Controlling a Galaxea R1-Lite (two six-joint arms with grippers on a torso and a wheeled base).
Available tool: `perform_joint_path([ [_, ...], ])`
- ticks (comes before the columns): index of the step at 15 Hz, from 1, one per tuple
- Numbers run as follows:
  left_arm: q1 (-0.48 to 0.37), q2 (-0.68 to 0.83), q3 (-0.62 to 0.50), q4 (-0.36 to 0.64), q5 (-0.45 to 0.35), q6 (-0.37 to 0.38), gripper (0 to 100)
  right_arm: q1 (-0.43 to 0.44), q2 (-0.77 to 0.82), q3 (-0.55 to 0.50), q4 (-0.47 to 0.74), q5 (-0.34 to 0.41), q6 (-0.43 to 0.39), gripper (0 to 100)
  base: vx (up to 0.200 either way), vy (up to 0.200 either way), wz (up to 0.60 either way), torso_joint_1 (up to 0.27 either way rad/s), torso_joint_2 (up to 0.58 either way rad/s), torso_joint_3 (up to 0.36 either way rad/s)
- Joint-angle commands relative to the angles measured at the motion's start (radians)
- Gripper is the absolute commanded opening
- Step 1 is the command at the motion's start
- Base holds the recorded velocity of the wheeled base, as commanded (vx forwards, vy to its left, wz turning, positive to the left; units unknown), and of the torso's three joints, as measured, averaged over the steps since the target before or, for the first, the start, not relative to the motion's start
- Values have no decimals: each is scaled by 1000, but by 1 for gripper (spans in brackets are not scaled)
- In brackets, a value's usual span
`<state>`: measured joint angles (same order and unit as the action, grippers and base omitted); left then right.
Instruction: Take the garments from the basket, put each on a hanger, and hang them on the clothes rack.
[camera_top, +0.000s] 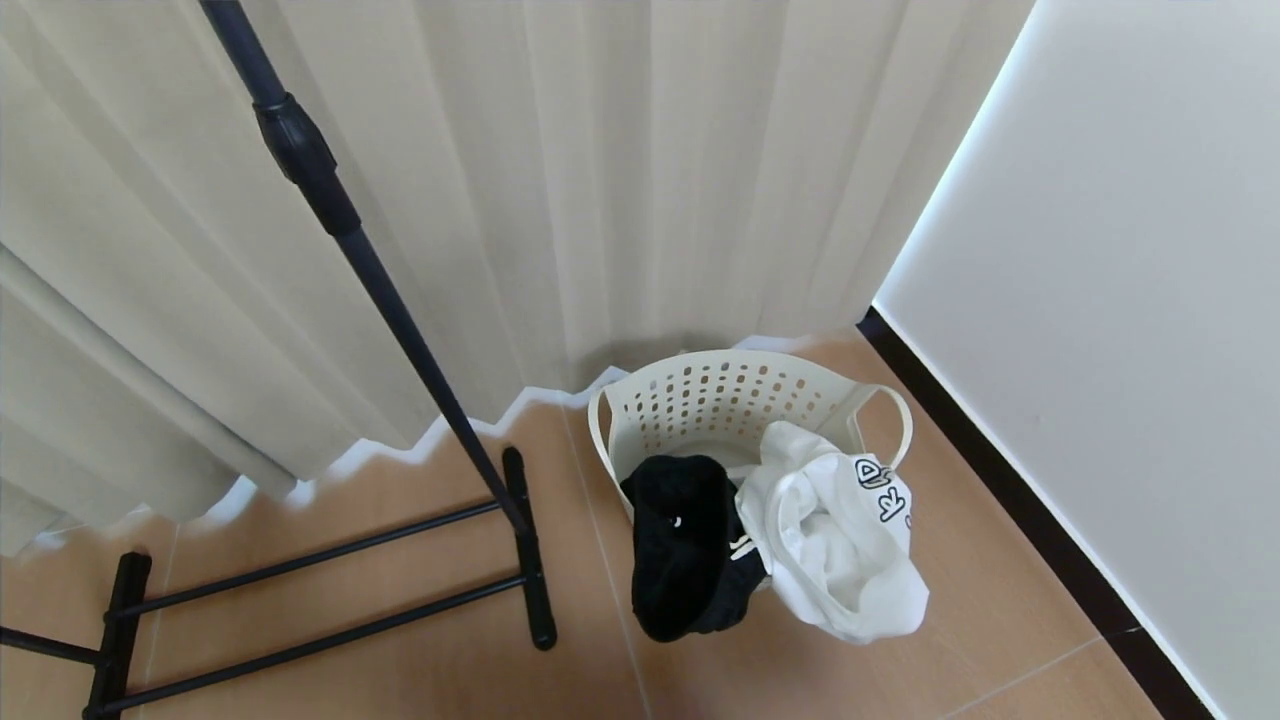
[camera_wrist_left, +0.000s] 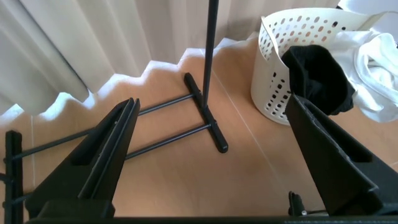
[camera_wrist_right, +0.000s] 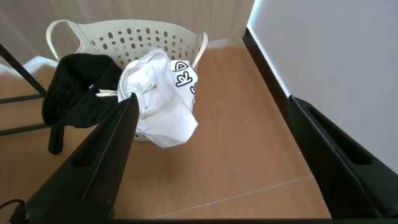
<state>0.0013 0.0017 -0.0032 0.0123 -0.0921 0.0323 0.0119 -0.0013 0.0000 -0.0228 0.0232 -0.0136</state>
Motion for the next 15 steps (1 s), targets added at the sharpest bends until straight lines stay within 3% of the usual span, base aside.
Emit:
perform_joint_path([
  [1, 0, 0, 0, 0, 0, 0, 100, 0, 1, 0, 0, 0, 0, 100, 0, 0, 0, -2, 2, -193],
  [13, 0, 0, 0, 0, 0, -2, 100, 3, 6, 0, 15, 1, -9, 100, 0, 0, 0, 3, 0, -196],
  [15, 0, 0, 0, 0, 0, 0, 100, 17, 139, 0, 14, 9, -22, 100, 0, 0, 0, 2, 0, -102],
])
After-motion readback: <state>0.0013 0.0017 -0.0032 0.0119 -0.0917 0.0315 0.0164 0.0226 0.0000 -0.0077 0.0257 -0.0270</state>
